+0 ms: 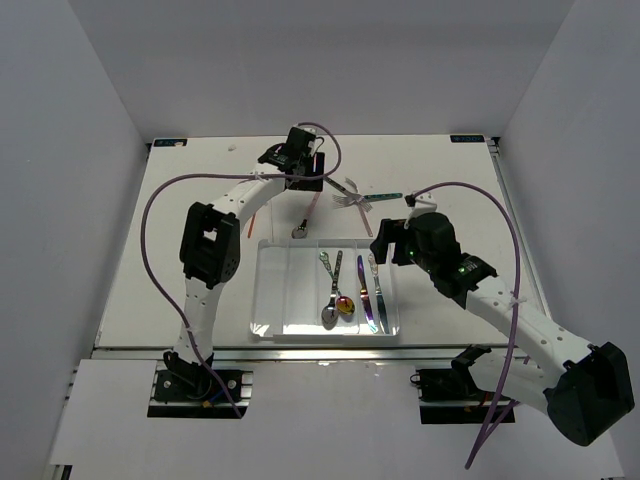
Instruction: Sort the eating utensils into containers
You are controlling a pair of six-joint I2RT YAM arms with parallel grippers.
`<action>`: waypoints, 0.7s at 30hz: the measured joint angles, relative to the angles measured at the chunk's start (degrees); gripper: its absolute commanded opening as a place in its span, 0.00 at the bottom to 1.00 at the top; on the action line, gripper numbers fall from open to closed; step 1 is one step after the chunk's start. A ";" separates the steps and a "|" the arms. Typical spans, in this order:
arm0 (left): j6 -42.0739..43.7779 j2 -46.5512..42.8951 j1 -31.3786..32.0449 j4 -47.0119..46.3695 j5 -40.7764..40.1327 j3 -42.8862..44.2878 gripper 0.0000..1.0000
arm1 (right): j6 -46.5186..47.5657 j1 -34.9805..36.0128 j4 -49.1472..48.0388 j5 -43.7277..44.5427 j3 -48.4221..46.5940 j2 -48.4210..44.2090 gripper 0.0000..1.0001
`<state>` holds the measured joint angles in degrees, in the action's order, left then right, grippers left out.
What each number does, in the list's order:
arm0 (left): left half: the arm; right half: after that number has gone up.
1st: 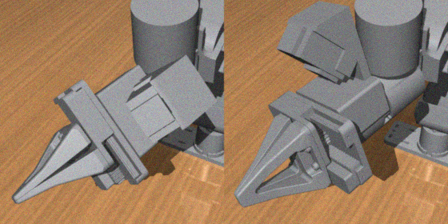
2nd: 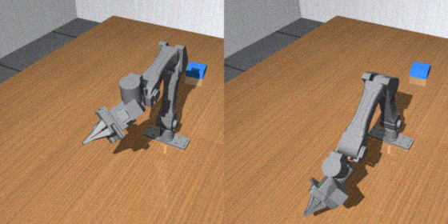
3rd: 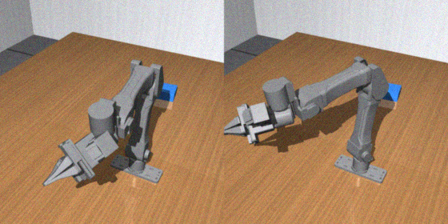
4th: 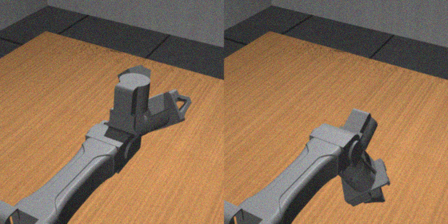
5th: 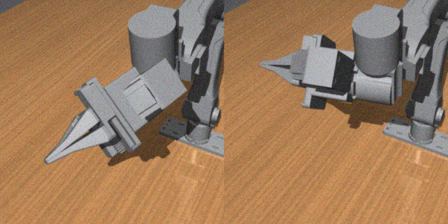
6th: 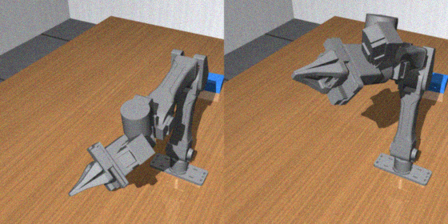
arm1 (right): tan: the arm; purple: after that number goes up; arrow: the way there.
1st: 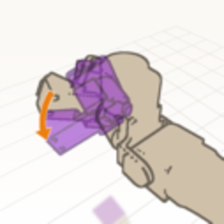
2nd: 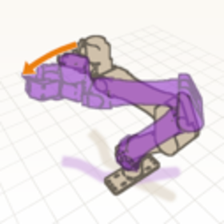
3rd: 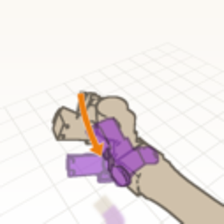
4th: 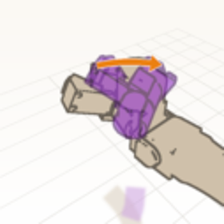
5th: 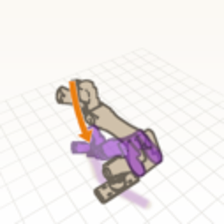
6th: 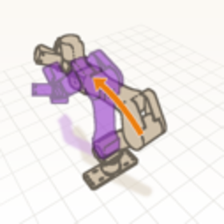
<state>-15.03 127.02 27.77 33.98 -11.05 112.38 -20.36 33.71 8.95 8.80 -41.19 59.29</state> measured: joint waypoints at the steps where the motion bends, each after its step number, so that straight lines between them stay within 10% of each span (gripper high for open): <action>1: 0.13 0.39 -0.17 0.55 0.59 -0.46 0.85 | 0.07 -0.11 0.00 0.00 0.00 0.02 0.86; 11: 0.63 4.04 -0.66 3.78 7.06 3.74 0.76 | 0.33 -1.03 -0.13 -1.36 -3.19 6.25 0.86; 21: 0.74 9.38 -0.63 4.09 8.17 1.40 0.44 | 1.33 -1.09 -0.39 -2.91 -3.96 8.76 0.86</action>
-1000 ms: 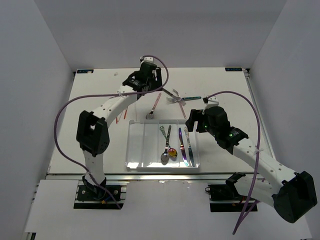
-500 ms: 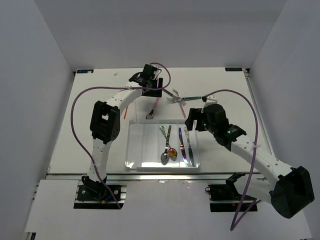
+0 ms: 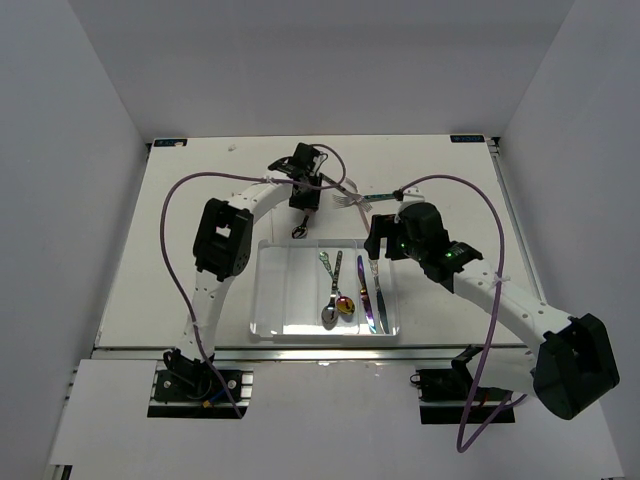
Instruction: Sort the eating utensils into containers
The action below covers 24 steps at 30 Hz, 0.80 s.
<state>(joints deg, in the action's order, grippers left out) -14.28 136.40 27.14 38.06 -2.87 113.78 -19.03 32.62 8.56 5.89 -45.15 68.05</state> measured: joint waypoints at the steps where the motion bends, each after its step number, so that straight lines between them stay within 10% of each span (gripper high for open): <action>1: 0.24 -0.02 0.00 -0.90 0.07 -0.70 0.34 | 0.04 0.02 -0.07 -0.13 0.00 0.00 0.86; 7: -0.55 -1.81 0.00 -4.26 -0.46 -4.57 0.02 | 0.07 0.00 -0.15 -0.33 0.00 -0.02 0.86; 24: -5.84 -2.99 -0.07 -6.71 -21.94 -6.49 0.00 | 0.02 0.00 -0.15 -1.38 0.00 -2.34 0.86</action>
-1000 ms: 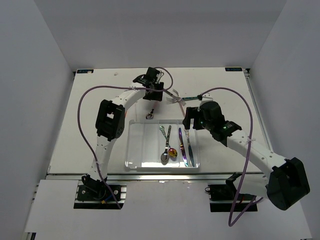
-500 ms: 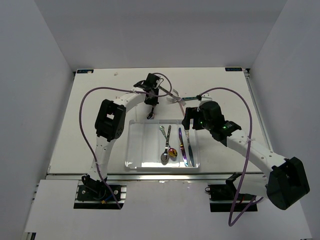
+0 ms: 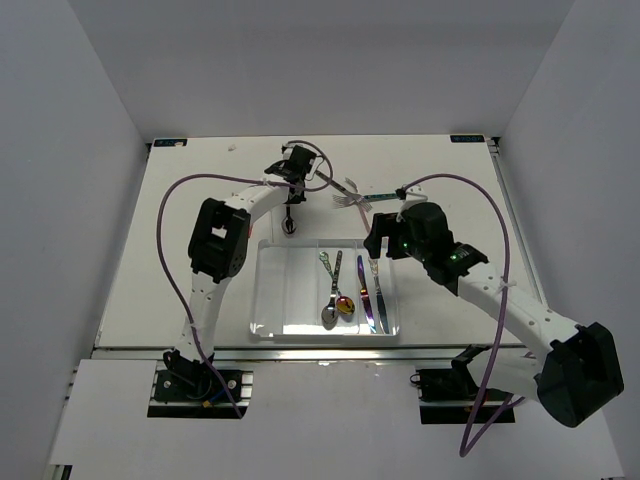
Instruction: Sort the eating utensils into containers
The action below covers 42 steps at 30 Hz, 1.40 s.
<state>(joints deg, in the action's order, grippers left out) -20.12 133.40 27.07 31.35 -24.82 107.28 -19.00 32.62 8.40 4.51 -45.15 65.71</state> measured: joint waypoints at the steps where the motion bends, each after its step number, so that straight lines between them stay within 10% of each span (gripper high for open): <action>1: -0.35 -0.11 -0.15 -0.31 -0.46 0.00 0.00 | 0.00 0.00 0.00 0.00 0.02 -0.17 0.86; 27: -14.53 -24.92 0.33 -4.24 5.55 -12.37 0.00 | -2.34 -1.77 -0.11 4.61 1.11 -9.55 0.89; 42: -30.03 -34.77 19.47 -9.75 4.02 -37.57 0.00 | -2.64 -1.90 5.75 9.94 1.11 -15.58 0.90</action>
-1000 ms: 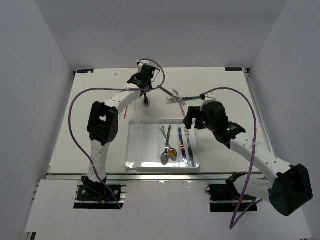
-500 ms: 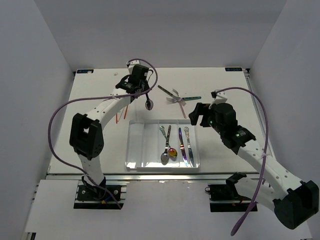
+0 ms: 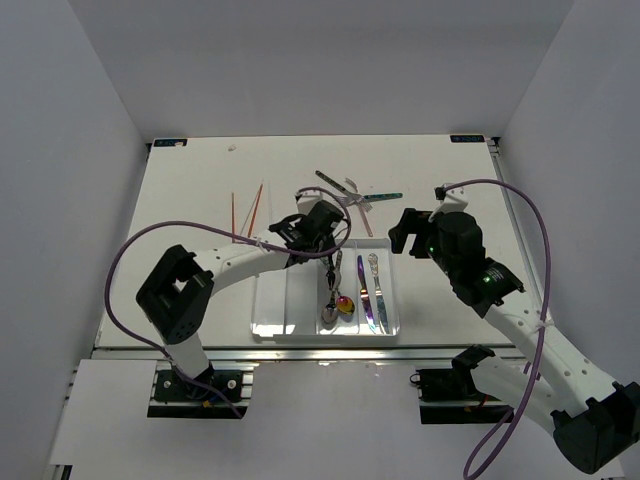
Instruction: Sort the eating utensils into containers
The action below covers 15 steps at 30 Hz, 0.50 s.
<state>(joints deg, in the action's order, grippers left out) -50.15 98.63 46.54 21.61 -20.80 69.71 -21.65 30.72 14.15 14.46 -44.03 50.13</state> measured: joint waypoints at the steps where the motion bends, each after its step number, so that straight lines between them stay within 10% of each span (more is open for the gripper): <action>1: -0.48 0.22 0.90 -0.26 0.22 -0.94 0.00 | 0.00 0.00 0.15 0.00 0.00 0.02 0.89; 15: -1.86 1.44 8.00 -3.76 0.68 -3.82 0.00 | 0.07 0.00 1.18 -0.02 1.07 0.00 0.89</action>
<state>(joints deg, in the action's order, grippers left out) -52.01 100.07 54.54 17.85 -20.12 65.89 -21.58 30.72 15.33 14.44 -42.96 50.13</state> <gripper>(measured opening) 0.188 0.895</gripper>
